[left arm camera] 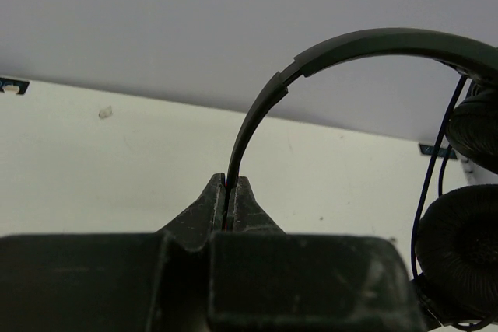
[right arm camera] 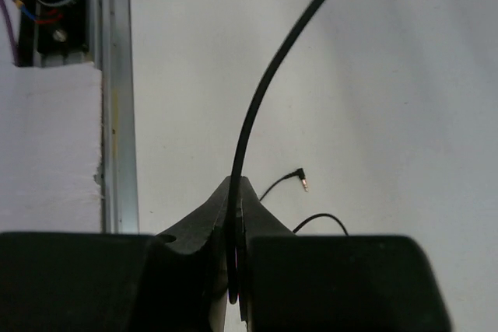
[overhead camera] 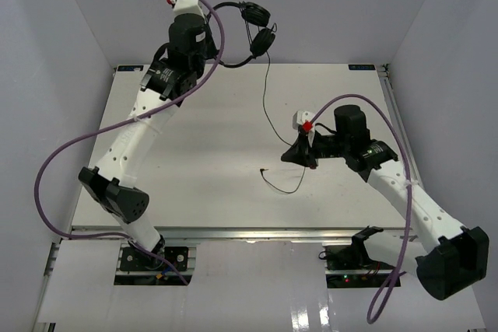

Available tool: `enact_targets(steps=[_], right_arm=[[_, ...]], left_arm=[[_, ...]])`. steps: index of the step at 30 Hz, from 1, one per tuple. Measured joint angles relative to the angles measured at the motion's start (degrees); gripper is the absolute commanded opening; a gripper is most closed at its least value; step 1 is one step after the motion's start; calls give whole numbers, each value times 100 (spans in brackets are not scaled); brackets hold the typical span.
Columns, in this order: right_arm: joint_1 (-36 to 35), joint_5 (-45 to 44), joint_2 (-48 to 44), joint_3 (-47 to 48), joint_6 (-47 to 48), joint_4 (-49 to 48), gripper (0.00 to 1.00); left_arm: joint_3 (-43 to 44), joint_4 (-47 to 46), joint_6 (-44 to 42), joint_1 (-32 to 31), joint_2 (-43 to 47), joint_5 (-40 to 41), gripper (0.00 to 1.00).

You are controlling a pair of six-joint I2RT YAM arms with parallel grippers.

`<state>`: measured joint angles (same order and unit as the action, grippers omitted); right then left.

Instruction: Wrap the headphones

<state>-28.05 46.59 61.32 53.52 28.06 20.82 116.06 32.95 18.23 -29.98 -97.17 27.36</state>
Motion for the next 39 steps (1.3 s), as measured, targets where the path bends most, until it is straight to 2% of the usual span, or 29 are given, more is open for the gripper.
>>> enact_targets(steps=[4,10,16,23,33,39], right_arm=[[-897,-1188,-206,714,1020,990,8],[-1073,-2211,142,1328,1881,1766,8],[-1574,-2465,297,1187,2299,2196,8],[-2061,-2544,278,726,2534,2566,8],[-2332,-2544,318,669,2618,2644,8],[-2333,-2893,434,983,2615,2668,8]], left_arm=[[-480,27,-35,2,-449,-266,0],[-1015,199,34,-15,-1248,-823,0],[-1057,500,218,-22,-1536,-1179,0],[-571,580,645,48,-1558,-1641,0],[-533,611,1181,157,-1968,-2304,0],[-710,618,1130,117,-2071,-2344,0]])
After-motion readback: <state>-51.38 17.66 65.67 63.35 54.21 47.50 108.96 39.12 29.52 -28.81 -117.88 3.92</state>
